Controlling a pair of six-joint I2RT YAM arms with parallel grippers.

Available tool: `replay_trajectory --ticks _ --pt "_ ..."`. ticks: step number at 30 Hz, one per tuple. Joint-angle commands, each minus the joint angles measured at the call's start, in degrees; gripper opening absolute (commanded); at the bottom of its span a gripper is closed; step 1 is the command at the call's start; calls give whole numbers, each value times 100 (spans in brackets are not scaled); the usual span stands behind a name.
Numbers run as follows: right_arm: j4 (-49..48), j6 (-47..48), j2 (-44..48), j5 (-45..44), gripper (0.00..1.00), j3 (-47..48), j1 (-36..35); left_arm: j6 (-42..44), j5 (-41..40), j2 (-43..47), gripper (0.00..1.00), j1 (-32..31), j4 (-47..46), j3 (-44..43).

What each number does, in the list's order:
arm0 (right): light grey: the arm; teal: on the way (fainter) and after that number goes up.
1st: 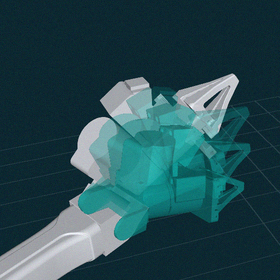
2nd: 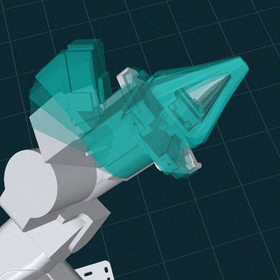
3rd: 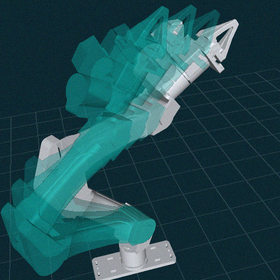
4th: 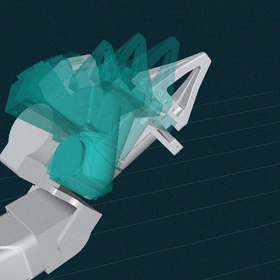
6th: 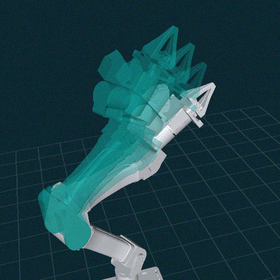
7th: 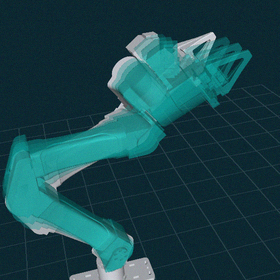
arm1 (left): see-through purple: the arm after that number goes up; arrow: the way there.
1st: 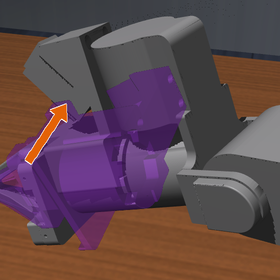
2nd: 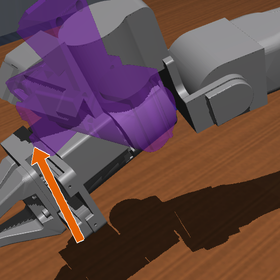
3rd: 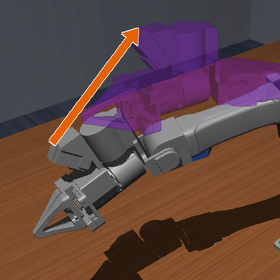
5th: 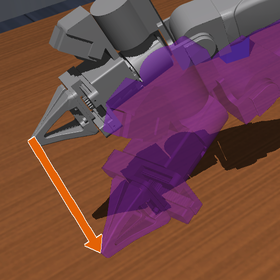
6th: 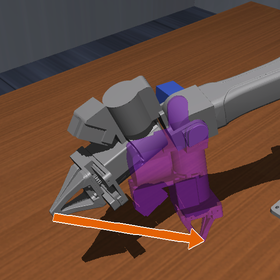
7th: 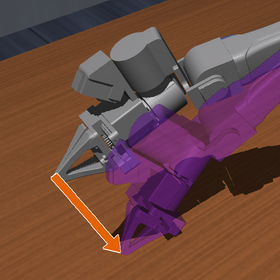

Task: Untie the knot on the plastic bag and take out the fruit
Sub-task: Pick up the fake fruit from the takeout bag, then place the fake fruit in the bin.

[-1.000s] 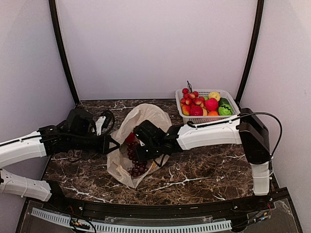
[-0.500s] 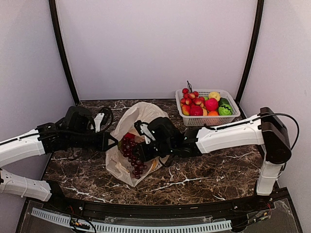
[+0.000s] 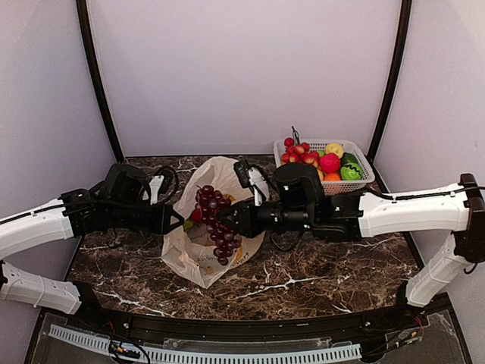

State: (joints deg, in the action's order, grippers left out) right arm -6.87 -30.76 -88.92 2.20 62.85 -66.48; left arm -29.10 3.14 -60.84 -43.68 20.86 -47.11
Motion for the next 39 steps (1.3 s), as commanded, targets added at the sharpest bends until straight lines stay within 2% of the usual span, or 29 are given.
replay_trajectory --ticks 1,2,4,5,6,8,10,14,17,24,34,39 --pt "248 -25 569 -804 7 73 -16 30 14 15 1 56 173 -103" --pt "512 6 662 -999 7 145 -6 24 -41 22 2 54 208 -138" --pt "1045 86 852 -1367 7 291 35 39 -145 64 22 53 368 -262" --pt "1303 110 941 -1547 7 356 69 90 -214 92 47 53 494 -320" --pt "1544 123 1043 -1686 8 437 116 124 -233 104 67 59 584 -473" --pt "1983 167 1281 -1900 9 530 238 264 -426 110 85 73 1056 -792" --pt "2402 217 1464 -2005 9 623 420 420 -561 73 95 104 1462 -1140" --pt "3137 401 1656 -2116 10 885 905 804 -449 31 99 329 1930 -1649" --pt "3670 474 1616 -2166 10 1122 1296 986 133 1 99 826 2038 -1829" --pt "4308 795 1128 -1805 10 1731 2333 1606 564 -91 99 1748 2011 -1948" --pt "4211 1044 195 -1206 8 2497 3918 1767 733 214 99 3267 804 -727" --pt "4074 1114 -455 -910 8 3031 4505 2021 5 323 99 3376 427 -432"
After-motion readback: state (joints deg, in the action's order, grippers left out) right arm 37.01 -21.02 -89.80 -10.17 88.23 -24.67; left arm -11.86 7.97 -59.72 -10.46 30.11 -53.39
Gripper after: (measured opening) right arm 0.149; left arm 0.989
